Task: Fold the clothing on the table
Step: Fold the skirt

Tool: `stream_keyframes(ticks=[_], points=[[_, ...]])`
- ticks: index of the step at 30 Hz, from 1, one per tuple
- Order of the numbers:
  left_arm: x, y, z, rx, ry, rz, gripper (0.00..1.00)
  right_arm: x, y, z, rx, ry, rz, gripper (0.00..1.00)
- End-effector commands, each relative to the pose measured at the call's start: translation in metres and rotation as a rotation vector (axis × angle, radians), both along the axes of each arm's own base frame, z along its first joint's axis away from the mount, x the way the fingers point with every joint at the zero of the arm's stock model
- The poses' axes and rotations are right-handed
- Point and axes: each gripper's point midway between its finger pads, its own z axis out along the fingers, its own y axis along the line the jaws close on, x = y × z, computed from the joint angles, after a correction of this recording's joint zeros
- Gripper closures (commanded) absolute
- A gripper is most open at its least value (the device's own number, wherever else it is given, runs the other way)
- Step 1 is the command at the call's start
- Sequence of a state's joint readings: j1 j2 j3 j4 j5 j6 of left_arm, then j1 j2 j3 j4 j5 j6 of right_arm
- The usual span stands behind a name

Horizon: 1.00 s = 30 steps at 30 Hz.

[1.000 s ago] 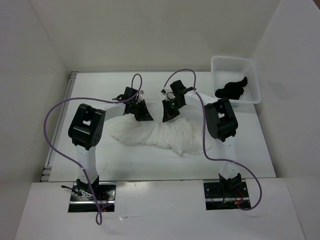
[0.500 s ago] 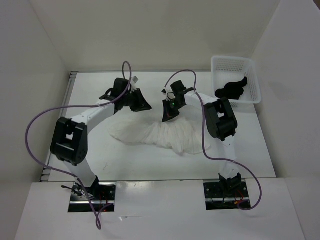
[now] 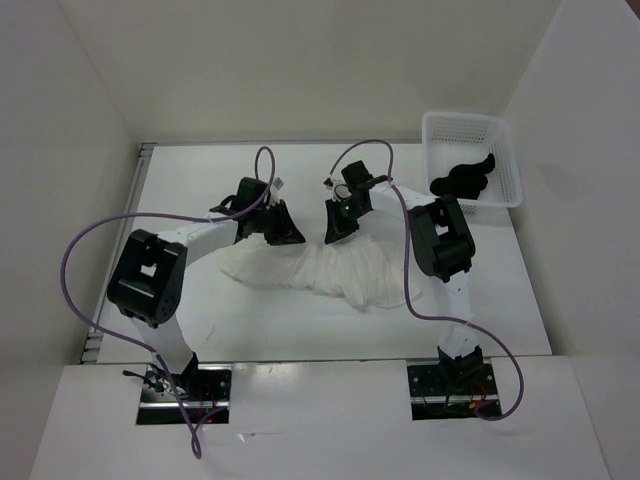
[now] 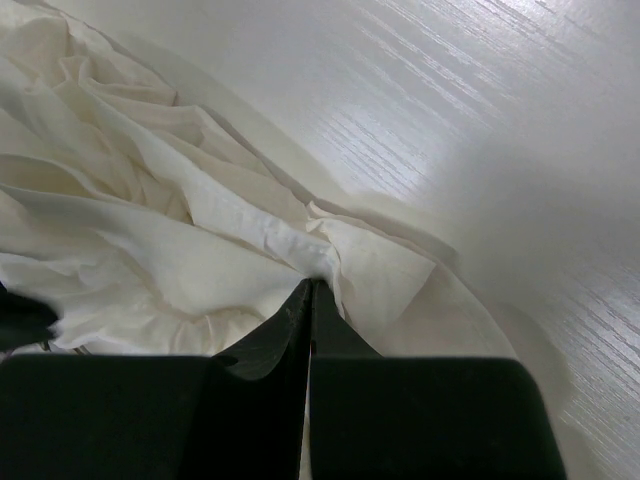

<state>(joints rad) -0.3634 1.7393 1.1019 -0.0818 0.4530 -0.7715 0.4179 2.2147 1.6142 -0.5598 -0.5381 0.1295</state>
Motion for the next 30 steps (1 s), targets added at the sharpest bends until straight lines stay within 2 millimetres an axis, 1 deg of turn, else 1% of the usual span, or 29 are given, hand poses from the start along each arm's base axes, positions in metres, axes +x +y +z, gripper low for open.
stream_keyframes(ticks=[1, 2, 3, 4, 5, 6, 7, 9, 11, 12, 13, 14, 15, 17, 18, 20, 21, 22, 23, 24, 25, 26, 27, 28, 29, 30], points=[[0.009, 0.012, -0.025, 0.026, 0.032, 0.058, 0.90, 0.012, -0.007, -0.007, -0.021, -0.047, -0.019, 1.00], [0.010, 0.017, -0.033, 0.030, 0.045, 0.071, 0.91, 0.013, -0.007, -0.003, -0.017, -0.055, -0.019, 1.00], [0.011, 0.019, -0.038, 0.015, 0.059, 0.080, 0.92, 0.013, -0.007, -0.003, -0.017, -0.055, -0.019, 1.00], [0.012, 0.023, -0.047, 0.022, 0.081, 0.089, 0.92, 0.013, -0.007, -0.003, -0.017, -0.055, -0.019, 1.00], [0.009, 0.024, -0.051, 0.026, 0.091, 0.089, 0.94, 0.013, -0.007, -0.003, -0.017, -0.055, -0.019, 1.00], [0.010, 0.027, -0.059, 0.047, 0.100, 0.104, 0.94, 0.013, -0.007, -0.003, -0.017, -0.055, -0.019, 1.00], [0.011, 0.028, -0.059, 0.054, 0.097, 0.112, 0.96, 0.013, -0.007, -0.003, -0.017, -0.055, -0.019, 1.00], [0.008, 0.034, -0.074, 0.090, 0.126, 0.132, 0.96, 0.011, -0.007, -0.003, -0.021, -0.047, -0.019, 1.00], [0.007, 0.040, -0.083, 0.104, 0.144, 0.147, 0.97, 0.011, -0.007, -0.003, -0.021, -0.047, -0.019, 1.00], [0.009, 0.039, -0.082, 0.100, 0.135, 0.147, 0.97, 0.012, -0.009, -0.004, -0.029, -0.050, -0.023, 0.99], [0.005, 0.040, -0.090, 0.108, 0.156, 0.146, 0.98, 0.012, -0.009, -0.004, -0.029, -0.050, -0.023, 0.94], [0.004, 0.041, -0.094, 0.111, 0.164, 0.146, 0.98, 0.013, -0.008, 0.002, -0.023, -0.063, -0.023, 0.78], [0.002, 0.041, -0.095, 0.111, 0.164, 0.146, 0.98, 0.016, -0.007, 0.017, -0.010, -0.092, -0.024, 0.73], [0.003, 0.048, -0.100, 0.129, 0.168, 0.169, 0.98, 0.024, -0.014, 0.038, 0.005, -0.131, -0.065, 0.65], [0.004, 0.048, -0.096, 0.126, 0.159, 0.169, 0.98, 0.029, -0.013, 0.065, 0.027, -0.189, -0.078, 0.57], [0.005, 0.056, -0.098, 0.137, 0.159, 0.191, 0.99, 0.037, -0.028, 0.085, 0.036, -0.224, -0.125, 0.49], [0.007, 0.060, -0.094, 0.125, 0.153, 0.213, 0.99, 0.035, -0.035, 0.092, 0.026, -0.218, -0.149, 0.45], [0.008, 0.059, -0.090, 0.122, 0.144, 0.213, 0.99, 0.028, -0.037, 0.099, 0.026, -0.218, -0.149, 0.42], [0.010, 0.064, -0.088, 0.113, 0.142, 0.233, 0.99, 0.026, -0.045, 0.100, 0.023, -0.204, -0.172, 0.39], [0.015, 0.068, -0.080, 0.105, 0.125, 0.247, 0.99, 0.027, -0.055, 0.100, 0.009, -0.208, -0.195, 0.37], [0.017, 0.072, -0.077, 0.101, 0.116, 0.257, 0.99, 0.017, -0.061, 0.095, -0.011, -0.191, -0.214, 0.37], [0.017, 0.072, -0.075, 0.084, 0.123, 0.251, 0.99, 0.015, -0.070, 0.092, -0.026, -0.179, -0.248, 0.37], [0.019, 0.074, -0.069, 0.063, 0.121, 0.258, 0.99, 0.006, -0.084, 0.079, -0.052, -0.147, -0.283, 0.37], [0.023, 0.083, -0.064, 0.046, 0.117, 0.276, 0.99, 0.007, -0.090, 0.087, -0.044, -0.171, -0.311, 0.37], [0.024, 0.087, -0.063, 0.037, 0.120, 0.283, 0.99, 0.002, -0.096, 0.085, -0.042, -0.149, -0.343, 0.37], [0.030, 0.091, -0.056, 0.026, 0.108, 0.301, 0.99, -0.006, -0.103, 0.076, -0.049, -0.125, -0.362, 0.37]])
